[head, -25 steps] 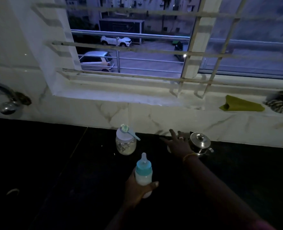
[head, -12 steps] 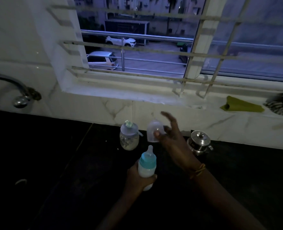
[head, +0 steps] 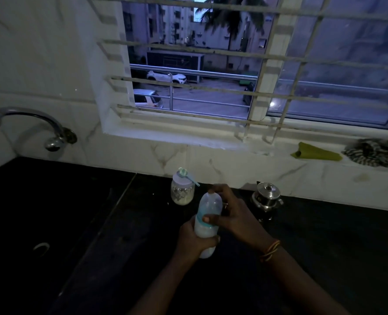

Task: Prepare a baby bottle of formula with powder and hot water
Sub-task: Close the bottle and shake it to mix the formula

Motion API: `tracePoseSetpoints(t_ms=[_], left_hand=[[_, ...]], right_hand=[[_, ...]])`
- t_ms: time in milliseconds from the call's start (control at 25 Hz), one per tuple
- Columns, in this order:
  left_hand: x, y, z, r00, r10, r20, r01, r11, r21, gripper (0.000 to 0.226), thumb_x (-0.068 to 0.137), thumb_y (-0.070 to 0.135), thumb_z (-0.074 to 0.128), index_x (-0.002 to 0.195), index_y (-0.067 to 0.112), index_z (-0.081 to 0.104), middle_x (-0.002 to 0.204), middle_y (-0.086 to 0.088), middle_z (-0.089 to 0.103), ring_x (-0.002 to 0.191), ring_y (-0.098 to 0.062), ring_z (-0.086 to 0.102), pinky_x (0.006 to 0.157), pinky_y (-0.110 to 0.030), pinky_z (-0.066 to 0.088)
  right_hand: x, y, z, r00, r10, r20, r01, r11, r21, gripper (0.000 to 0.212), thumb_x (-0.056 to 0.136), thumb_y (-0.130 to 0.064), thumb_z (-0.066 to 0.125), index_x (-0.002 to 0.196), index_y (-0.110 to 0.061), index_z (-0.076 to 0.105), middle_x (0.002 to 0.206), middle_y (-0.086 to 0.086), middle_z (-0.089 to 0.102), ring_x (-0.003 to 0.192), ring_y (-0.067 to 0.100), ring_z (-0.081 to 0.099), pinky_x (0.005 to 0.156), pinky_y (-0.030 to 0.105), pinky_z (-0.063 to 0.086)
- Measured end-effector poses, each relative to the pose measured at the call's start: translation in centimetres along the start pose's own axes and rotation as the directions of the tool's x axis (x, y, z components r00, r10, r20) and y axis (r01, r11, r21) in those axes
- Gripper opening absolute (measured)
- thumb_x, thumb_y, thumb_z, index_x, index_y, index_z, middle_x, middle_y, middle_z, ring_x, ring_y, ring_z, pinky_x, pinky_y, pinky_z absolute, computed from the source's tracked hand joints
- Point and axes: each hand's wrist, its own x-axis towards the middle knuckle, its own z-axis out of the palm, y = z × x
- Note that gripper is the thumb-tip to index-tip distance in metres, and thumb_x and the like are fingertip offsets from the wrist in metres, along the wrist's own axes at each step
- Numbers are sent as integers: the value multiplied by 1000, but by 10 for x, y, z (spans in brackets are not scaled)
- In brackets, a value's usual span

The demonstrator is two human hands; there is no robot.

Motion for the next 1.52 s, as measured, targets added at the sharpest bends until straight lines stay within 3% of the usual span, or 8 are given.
tracePoseSetpoints(t_ms=[280,440,720,1000,1160,1280,1360,1520], left_hand=[[-11,-3,-2,998,-12,59,12,1000,2,43,36,30,73,77,18,64,75,3,70,72,-8,68,66,-26,53],[-12,-9,-3,993,0,118,-1,1000,6,44,39,25,72,82,20,65,72,8,73,76,-9,69,66,-23,53],[1,-4,10,993,27,111,-29,999,19,36,75,10,72,108,14,58,93,-4,67,84,-16,67,67,-29,57],[27,-37,-9,921,189,341,-296,908,296,100,41,69,74,125,31,35,126,9,45,115,-3,46,91,-8,38],[31,-89,-24,923,67,379,-333,635,698,100,58,94,31,138,34,23,139,4,41,126,-15,33,105,-42,33],[44,-146,-19,933,7,360,-327,440,837,107,62,88,30,148,28,7,158,10,-1,146,-16,-5,116,-39,-4],[40,-143,-18,923,-56,380,-333,377,864,93,67,83,33,143,30,27,158,12,9,146,-15,-7,115,-38,-11],[31,-126,-18,926,-154,344,-300,249,921,87,77,81,14,120,23,62,126,6,63,125,-19,44,111,-43,4]], right_hand=[[-17,-6,14,999,28,-14,-30,982,-188,51,73,-22,76,100,-45,39,102,-23,55,90,-12,58,78,13,50],[-28,0,19,996,87,-22,-90,974,-207,56,76,-25,74,106,-48,33,116,-17,47,106,2,54,93,21,48],[-32,5,28,980,168,-109,-186,965,-185,98,66,-24,80,123,-64,12,124,-10,52,103,-7,56,84,7,45],[-37,25,32,810,271,-521,-279,958,65,96,63,-5,81,124,-53,23,112,-29,50,91,-15,58,77,4,45],[-44,29,16,535,422,-732,-188,904,384,95,62,9,77,133,-33,29,124,1,46,104,20,54,88,41,48],[-53,25,5,344,612,-712,63,742,668,81,73,7,67,136,-27,28,128,14,48,104,31,53,89,49,46],[-60,25,4,351,690,-633,181,613,769,71,78,0,63,136,-24,30,125,21,53,92,30,58,79,46,50],[-68,25,8,519,710,-476,65,522,850,58,86,-6,55,137,-20,31,101,13,59,67,19,69,54,35,57]])
